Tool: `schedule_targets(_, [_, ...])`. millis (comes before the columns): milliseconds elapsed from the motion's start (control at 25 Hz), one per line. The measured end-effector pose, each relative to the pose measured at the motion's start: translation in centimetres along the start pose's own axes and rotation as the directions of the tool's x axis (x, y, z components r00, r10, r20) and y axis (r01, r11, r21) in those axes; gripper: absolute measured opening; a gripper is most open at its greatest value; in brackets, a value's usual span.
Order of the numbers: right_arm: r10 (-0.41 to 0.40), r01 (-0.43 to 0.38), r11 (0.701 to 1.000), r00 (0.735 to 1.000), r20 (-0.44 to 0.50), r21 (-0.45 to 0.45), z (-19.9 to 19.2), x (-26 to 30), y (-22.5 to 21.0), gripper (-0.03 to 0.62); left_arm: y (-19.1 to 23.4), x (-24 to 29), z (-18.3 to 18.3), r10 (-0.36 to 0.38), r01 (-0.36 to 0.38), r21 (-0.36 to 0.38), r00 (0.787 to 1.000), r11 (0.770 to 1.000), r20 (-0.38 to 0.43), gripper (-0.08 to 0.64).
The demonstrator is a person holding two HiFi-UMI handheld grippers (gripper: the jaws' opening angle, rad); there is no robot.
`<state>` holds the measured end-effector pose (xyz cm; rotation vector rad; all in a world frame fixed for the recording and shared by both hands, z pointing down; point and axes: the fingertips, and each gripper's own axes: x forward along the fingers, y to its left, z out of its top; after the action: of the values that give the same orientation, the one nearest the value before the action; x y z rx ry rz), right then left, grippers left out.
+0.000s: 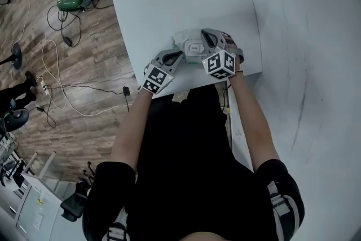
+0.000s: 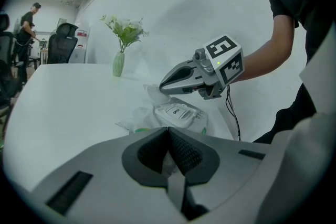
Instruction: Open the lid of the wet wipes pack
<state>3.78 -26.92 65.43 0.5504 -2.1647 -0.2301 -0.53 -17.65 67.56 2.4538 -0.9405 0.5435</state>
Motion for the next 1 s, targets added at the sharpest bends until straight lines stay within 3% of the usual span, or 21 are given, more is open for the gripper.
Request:
schedule_targets(600, [0.043,-0.04,0.996,0.998,-0.038,0.076,-1.6,-0.2,1.1,0.017,-0.1,-0.2,0.1,0.005,-0.005,0.002,1.0,1.0,0.001,0.023])
schedule_targets(1000, [-0.021,0.027,0.986,0.999,-0.039,0.166,-0.9,-3.9,1.4,0.017,-0.3,-1.1,0.1,-0.021,0.021,-0.054,1.0,0.998,-0.004,0.023])
